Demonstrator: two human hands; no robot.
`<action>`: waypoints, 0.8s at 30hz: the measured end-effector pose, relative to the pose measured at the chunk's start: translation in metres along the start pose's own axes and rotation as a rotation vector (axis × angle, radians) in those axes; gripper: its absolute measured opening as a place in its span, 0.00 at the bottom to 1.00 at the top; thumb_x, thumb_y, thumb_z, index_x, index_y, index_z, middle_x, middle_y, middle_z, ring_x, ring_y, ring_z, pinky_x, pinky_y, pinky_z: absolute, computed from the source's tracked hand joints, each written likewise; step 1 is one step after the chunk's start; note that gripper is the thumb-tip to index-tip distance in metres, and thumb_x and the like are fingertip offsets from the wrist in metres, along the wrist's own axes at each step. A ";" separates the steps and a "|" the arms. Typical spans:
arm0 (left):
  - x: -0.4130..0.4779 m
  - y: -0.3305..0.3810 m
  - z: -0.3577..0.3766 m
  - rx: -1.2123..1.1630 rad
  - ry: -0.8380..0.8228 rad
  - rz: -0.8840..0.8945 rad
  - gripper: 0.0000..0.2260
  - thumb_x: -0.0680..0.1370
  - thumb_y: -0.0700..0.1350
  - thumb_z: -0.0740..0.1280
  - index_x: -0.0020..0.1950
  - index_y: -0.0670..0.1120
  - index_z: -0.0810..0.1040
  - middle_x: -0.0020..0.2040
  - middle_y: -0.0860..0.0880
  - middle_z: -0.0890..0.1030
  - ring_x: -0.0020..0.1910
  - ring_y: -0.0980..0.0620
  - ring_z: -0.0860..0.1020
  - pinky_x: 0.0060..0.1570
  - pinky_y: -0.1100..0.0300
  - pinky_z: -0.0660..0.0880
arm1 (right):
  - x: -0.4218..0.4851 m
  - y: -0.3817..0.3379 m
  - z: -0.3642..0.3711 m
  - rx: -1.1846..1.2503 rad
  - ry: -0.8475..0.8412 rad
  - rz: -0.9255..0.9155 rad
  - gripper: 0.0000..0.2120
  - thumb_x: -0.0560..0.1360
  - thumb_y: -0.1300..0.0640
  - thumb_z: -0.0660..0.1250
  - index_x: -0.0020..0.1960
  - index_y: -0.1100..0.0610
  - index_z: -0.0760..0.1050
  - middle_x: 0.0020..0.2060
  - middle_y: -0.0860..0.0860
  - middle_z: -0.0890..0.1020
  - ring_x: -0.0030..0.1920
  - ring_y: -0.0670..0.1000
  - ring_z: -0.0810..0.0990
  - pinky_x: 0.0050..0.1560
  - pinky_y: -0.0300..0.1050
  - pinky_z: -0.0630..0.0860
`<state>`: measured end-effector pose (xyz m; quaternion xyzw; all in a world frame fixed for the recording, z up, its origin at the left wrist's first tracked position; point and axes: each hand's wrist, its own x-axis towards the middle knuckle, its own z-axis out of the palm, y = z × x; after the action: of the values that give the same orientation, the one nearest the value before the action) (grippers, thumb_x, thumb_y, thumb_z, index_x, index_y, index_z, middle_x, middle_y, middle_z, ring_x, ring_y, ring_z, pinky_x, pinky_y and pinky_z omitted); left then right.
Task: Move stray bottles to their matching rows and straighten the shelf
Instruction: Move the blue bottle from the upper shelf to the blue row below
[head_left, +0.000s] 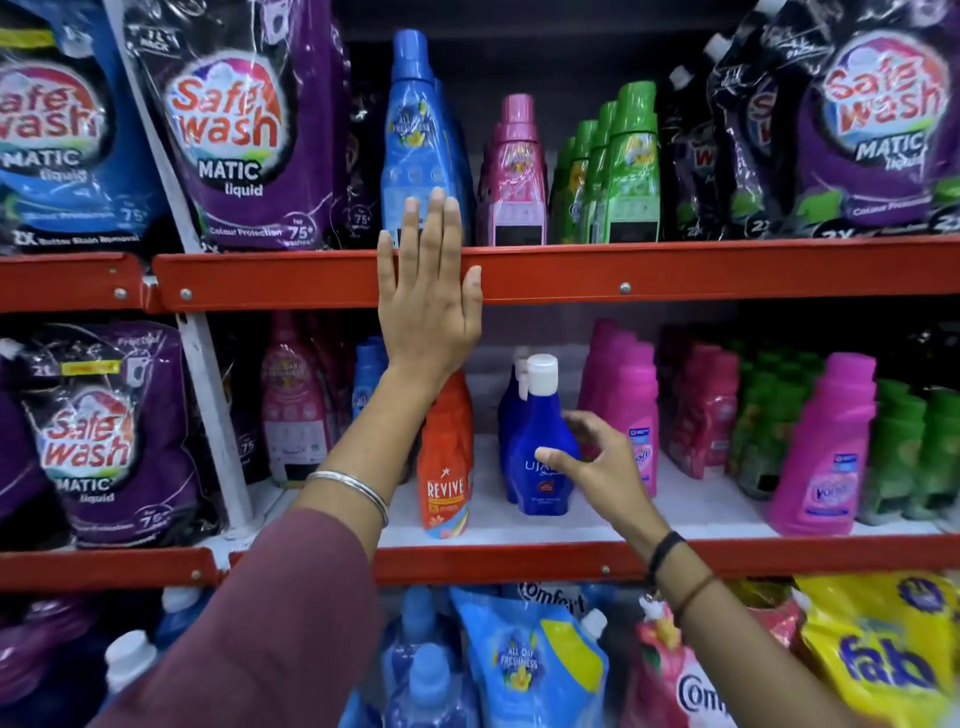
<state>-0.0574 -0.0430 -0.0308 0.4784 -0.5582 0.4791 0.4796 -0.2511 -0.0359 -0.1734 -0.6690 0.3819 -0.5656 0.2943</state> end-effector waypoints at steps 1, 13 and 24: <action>0.000 0.000 0.000 0.001 0.003 0.000 0.25 0.82 0.51 0.50 0.76 0.42 0.56 0.77 0.44 0.61 0.76 0.45 0.56 0.75 0.50 0.45 | 0.000 0.008 0.003 -0.006 -0.005 0.011 0.22 0.66 0.56 0.76 0.59 0.54 0.76 0.53 0.52 0.84 0.54 0.53 0.82 0.55 0.54 0.80; 0.000 0.000 0.003 0.020 0.025 0.009 0.24 0.82 0.51 0.49 0.76 0.41 0.58 0.76 0.43 0.63 0.76 0.44 0.58 0.75 0.50 0.46 | 0.004 0.051 0.019 -0.014 -0.055 0.087 0.26 0.68 0.56 0.75 0.64 0.57 0.74 0.56 0.53 0.82 0.57 0.52 0.80 0.52 0.36 0.75; -0.001 0.005 -0.003 0.016 -0.034 -0.028 0.25 0.82 0.50 0.51 0.77 0.42 0.56 0.77 0.44 0.60 0.77 0.45 0.56 0.75 0.48 0.44 | -0.006 0.046 0.004 0.009 -0.001 0.064 0.24 0.72 0.54 0.71 0.67 0.55 0.71 0.62 0.50 0.78 0.61 0.49 0.77 0.62 0.45 0.74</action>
<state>-0.0618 -0.0392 -0.0323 0.4979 -0.5558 0.4686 0.4728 -0.2555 -0.0553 -0.2154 -0.6554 0.4007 -0.5572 0.3154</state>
